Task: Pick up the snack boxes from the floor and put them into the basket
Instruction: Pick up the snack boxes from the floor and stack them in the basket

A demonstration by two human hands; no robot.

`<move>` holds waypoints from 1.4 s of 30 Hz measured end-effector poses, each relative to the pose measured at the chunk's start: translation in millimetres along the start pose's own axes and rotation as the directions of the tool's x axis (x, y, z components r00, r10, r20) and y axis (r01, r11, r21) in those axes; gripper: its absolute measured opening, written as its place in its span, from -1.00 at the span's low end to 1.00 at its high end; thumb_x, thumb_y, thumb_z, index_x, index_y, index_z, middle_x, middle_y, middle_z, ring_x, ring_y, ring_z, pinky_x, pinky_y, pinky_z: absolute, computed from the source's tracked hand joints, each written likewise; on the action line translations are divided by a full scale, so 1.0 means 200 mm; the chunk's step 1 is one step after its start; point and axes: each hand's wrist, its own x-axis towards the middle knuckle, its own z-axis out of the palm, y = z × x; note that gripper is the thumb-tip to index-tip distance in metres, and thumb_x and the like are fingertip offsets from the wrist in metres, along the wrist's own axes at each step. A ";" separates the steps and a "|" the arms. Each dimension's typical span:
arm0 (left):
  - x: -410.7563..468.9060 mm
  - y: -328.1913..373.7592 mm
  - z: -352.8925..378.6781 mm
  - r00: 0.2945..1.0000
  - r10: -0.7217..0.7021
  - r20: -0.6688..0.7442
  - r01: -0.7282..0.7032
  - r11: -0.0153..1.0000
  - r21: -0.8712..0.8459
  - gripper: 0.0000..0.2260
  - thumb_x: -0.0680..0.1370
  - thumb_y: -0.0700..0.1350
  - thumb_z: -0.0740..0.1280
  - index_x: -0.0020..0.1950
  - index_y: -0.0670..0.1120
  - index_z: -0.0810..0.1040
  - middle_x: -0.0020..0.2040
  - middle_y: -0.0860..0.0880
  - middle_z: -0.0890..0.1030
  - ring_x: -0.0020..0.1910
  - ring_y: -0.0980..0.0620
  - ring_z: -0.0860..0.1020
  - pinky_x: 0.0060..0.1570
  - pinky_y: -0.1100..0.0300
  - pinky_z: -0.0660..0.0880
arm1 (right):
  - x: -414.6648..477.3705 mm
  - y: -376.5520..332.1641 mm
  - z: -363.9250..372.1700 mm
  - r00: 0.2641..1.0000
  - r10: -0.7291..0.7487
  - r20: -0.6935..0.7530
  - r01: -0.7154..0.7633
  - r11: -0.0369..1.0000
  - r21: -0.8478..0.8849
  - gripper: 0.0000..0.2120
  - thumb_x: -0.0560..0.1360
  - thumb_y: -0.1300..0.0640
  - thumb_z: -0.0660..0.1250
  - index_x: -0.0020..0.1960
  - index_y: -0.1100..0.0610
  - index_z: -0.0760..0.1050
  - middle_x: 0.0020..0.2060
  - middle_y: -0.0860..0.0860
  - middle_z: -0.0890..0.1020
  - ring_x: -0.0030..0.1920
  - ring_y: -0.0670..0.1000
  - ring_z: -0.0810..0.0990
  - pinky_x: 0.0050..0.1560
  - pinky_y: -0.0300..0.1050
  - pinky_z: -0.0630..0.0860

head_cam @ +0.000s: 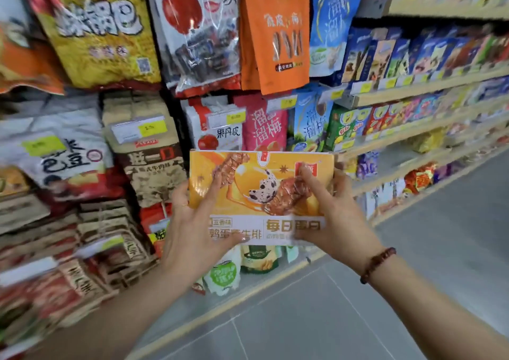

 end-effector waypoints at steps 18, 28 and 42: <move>-1.71 -0.54 -1.40 0.682 -0.440 -0.584 0.652 0.728 0.213 0.03 0.14 0.07 0.62 0.39 0.42 0.03 0.42 -0.20 0.15 0.36 -0.21 0.33 0.27 0.10 0.34 | -0.48 -1.83 0.66 0.588 -0.764 0.266 0.652 0.642 0.404 0.08 0.29 -0.10 0.53 0.43 -0.34 -0.26 0.47 -0.01 -0.15 0.51 0.07 0.07 0.39 -0.26 0.10; -2.79 -0.88 -2.09 0.410 -0.483 -0.774 0.845 0.521 0.123 -0.06 0.10 0.14 0.61 0.42 0.20 0.30 0.39 -0.18 0.21 0.26 -0.27 0.43 0.15 -0.01 0.46 | -1.21 -3.03 1.03 0.319 -0.897 0.306 0.758 0.435 0.486 0.13 0.30 -0.10 0.52 0.43 -0.28 -0.34 0.47 0.04 -0.15 0.49 0.10 0.11 0.39 -0.16 0.21; -3.57 -1.70 -2.86 0.141 -0.543 -0.828 0.946 0.319 -0.048 -0.04 0.07 0.10 0.64 0.42 0.09 0.35 0.42 -0.23 0.21 0.22 -0.25 0.48 0.14 -0.04 0.51 | -1.64 -4.41 1.74 0.073 -0.948 0.310 0.746 0.258 0.614 0.08 0.24 -0.07 0.57 0.50 -0.22 -0.10 0.42 -0.01 -0.03 0.46 0.03 0.19 0.38 -0.27 0.12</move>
